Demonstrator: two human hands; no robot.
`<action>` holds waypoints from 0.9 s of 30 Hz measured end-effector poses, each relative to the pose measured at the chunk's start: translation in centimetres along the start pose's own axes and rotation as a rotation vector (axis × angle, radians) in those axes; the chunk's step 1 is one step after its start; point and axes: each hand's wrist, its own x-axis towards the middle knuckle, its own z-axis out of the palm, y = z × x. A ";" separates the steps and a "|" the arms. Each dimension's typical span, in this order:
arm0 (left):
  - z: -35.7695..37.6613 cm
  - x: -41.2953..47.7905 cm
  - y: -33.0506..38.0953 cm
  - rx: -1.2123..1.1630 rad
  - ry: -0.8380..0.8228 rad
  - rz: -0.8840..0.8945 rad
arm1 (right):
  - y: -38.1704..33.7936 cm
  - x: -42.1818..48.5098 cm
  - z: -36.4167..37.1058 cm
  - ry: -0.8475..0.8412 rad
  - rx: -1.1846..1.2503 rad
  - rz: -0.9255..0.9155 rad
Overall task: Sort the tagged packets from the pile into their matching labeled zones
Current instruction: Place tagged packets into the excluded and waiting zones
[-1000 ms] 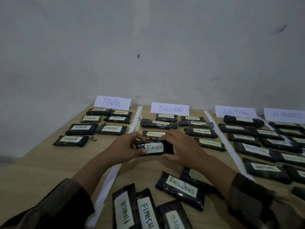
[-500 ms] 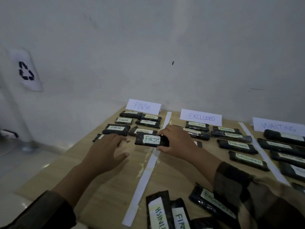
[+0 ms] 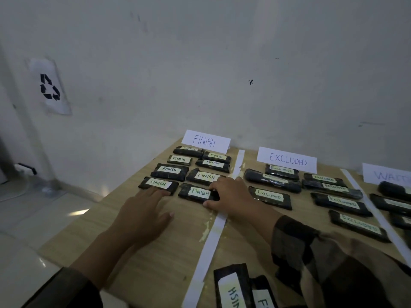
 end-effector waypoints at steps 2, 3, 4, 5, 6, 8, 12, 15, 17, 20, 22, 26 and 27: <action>0.0 -0.1 0.2 -0.008 -0.005 0.004 | -0.1 0.0 0.1 -0.017 -0.017 0.014; 0.0 -0.1 0.4 -0.017 -0.004 0.008 | -0.1 -0.1 0.0 -0.023 -0.019 0.018; -0.1 -0.1 0.7 -0.029 0.000 0.014 | -0.1 -0.2 -0.2 -0.028 -0.019 0.021; -0.1 -0.1 1.0 -0.041 0.005 0.021 | 0.0 -0.4 -0.5 -0.031 -0.017 0.025; -0.2 0.0 1.4 -0.050 0.013 0.034 | 0.2 -0.6 -1.0 -0.027 -0.014 0.030; -0.2 0.2 2.2 -0.065 0.050 0.082 | 0.6 -1.3 -2.1 0.009 0.003 0.035; -0.1 0.6 4.8 -0.128 0.104 0.199 | 2.1 -4.3 -4.7 0.089 0.082 0.052; 0.1 1.0 7.4 -0.171 0.095 0.290 | 3.8 -7.4 -6.1 0.122 0.108 0.079; 0.4 1.3 9.3 -0.195 0.049 0.344 | 5.0 -9.5 -6.7 0.110 0.103 0.112; 0.9 1.6 11.9 -0.233 -0.023 0.419 | 6.6 -12.6 -6.7 0.059 0.090 0.159; 1.1 1.7 13.6 -0.250 -0.070 0.473 | 7.3 -14.5 -6.5 0.018 0.096 0.187; 1.4 1.7 16.2 -0.266 -0.199 0.556 | 8.4 -17.7 -6.3 -0.080 0.113 0.207; 1.5 1.6 16.7 -0.269 -0.227 0.571 | 8.6 -18.3 -6.4 -0.110 0.110 0.208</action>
